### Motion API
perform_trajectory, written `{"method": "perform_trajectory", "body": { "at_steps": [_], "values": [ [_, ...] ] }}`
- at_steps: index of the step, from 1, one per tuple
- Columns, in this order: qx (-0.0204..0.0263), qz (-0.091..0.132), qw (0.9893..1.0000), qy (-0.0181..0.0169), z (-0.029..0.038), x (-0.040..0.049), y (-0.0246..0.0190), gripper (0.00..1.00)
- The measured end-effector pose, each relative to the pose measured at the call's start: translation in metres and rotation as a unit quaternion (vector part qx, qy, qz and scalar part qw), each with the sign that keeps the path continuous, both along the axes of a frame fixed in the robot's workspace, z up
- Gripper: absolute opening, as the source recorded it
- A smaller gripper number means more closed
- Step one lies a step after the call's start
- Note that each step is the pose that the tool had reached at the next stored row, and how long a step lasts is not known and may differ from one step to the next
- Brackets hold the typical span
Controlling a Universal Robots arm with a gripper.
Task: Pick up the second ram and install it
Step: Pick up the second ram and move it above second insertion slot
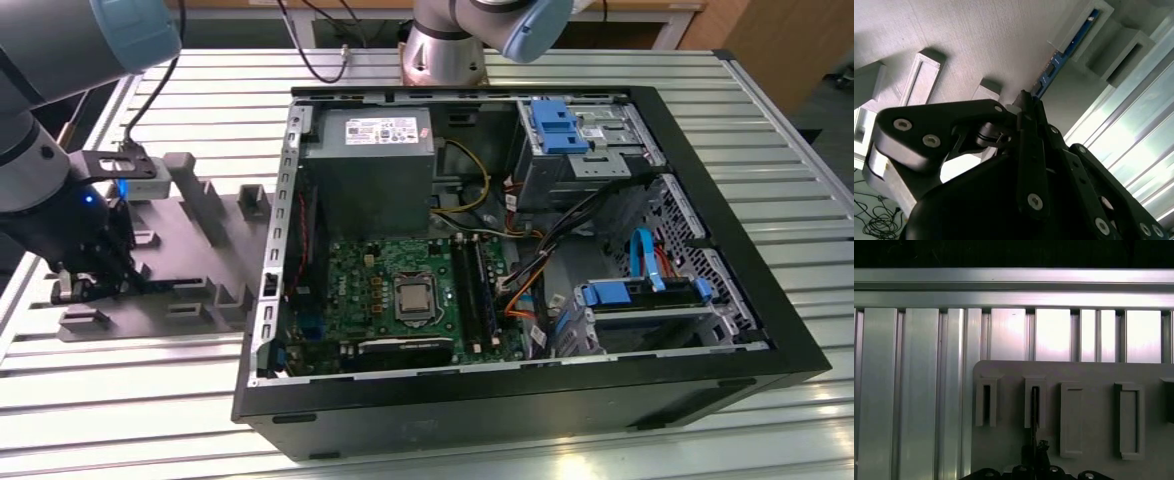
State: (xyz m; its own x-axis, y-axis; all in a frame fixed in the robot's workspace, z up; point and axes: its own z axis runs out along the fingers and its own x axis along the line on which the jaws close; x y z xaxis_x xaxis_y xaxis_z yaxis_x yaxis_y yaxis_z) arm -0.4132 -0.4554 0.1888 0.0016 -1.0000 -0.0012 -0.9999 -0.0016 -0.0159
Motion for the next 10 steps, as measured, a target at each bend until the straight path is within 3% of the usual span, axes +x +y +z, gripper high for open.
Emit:
{"method": "perform_trajectory", "body": {
  "at_steps": [10],
  "values": [
    [0.0,0.0,1.0,-0.0001,-0.0001,0.0,0.0,0.14]
  ]
}}
